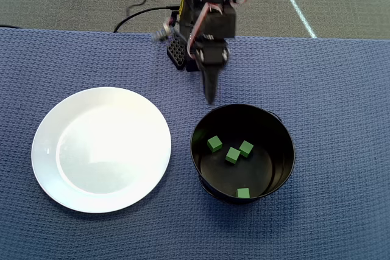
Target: Pick up the green cubes from the white plate and place them in the black recipient
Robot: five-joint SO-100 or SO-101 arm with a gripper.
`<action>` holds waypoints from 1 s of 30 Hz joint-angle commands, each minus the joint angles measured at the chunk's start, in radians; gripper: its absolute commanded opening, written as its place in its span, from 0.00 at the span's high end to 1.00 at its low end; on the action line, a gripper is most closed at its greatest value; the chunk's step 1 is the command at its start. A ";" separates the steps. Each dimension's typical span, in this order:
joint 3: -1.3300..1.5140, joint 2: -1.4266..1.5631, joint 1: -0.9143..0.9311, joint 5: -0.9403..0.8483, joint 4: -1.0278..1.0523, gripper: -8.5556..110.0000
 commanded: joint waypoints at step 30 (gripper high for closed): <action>0.695 0.618 0.161 -0.006 0.083 0.93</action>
